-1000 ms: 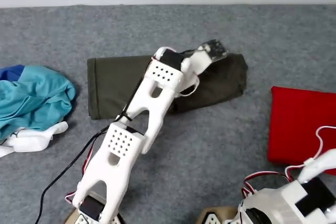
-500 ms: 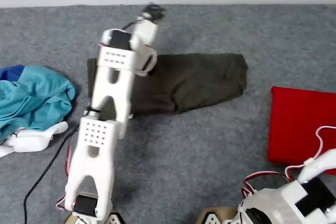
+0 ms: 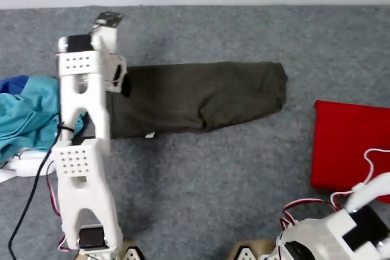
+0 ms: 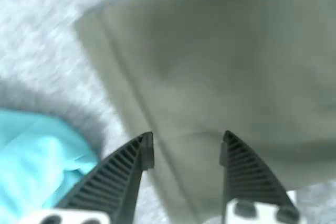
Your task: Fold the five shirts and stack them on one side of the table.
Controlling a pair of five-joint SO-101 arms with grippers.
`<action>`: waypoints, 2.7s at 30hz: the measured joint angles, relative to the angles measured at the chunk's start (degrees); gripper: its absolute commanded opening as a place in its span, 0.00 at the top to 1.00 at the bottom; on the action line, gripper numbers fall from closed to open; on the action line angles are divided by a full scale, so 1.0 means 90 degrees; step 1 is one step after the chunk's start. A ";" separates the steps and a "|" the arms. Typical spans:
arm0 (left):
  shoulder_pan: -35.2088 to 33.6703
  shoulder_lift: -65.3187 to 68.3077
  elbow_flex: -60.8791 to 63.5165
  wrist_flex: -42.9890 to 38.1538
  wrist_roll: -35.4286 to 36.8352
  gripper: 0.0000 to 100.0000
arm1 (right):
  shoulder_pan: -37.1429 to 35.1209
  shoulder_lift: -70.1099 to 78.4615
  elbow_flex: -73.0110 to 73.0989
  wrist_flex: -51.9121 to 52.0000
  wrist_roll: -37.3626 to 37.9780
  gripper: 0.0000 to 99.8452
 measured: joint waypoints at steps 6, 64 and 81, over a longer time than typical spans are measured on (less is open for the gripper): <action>-0.0244 0.0244 0.0000 0.0000 0.0000 0.74 | 0.0000 0.0000 0.0000 0.0000 0.0000 0.99; 0.2686 0.0166 -0.1123 0.0039 0.0020 0.99 | 0.0000 -0.0332 0.0000 0.0000 0.0020 0.99; 0.4200 0.0166 -0.1114 -0.1416 0.0274 0.99 | 0.0000 -0.0332 0.0000 0.0000 0.0332 0.99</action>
